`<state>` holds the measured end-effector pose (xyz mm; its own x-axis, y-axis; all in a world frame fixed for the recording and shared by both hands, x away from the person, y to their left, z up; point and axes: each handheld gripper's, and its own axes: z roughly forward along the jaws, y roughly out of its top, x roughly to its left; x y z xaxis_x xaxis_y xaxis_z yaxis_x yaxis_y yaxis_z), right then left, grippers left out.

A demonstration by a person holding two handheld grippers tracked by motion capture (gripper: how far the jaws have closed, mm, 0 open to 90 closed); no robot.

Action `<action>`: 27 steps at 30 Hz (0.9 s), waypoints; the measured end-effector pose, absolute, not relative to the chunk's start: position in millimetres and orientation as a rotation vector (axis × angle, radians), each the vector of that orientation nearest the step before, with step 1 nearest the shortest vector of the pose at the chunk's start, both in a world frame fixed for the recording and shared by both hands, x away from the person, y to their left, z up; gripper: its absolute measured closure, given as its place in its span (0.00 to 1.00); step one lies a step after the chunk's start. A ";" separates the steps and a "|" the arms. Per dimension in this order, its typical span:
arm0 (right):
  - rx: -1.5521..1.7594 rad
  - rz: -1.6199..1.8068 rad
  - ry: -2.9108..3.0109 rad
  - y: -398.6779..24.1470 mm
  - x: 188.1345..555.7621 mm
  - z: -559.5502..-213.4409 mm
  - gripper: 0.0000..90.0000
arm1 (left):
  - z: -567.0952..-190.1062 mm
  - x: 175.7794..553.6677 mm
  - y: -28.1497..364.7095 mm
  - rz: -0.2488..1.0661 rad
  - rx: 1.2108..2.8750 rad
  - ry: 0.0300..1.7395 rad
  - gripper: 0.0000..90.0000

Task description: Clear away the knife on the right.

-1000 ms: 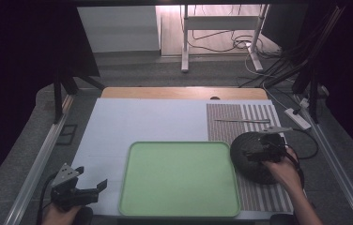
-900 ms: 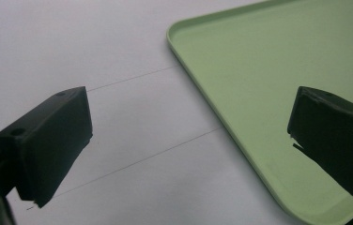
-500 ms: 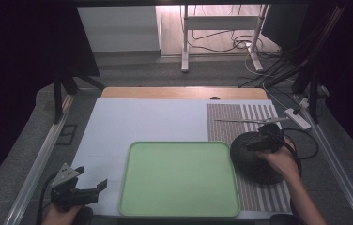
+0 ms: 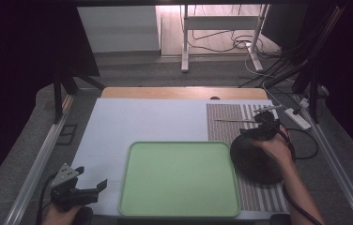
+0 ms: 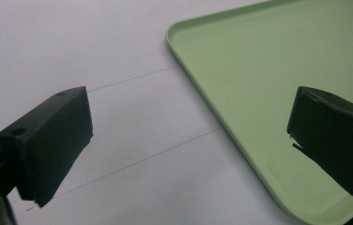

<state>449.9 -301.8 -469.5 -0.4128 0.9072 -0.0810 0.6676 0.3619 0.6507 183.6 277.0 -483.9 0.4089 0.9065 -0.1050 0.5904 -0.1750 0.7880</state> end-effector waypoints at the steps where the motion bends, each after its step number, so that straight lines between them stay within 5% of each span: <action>1: 1.374 0.736 2.193 -300.7 455.6 -470.5 0.00 | -483.9 183.6 277.0 0.506 1.875 1.281 0.01; 15: 1.387 0.676 2.189 -303.2 486.2 -479.3 0.07 | -483.9 183.4 277.0 0.507 1.876 1.279 0.01; 27: 1.443 0.684 2.194 -321.8 507.7 -477.6 0.62 | -484.0 183.5 277.3 0.506 1.874 1.280 0.02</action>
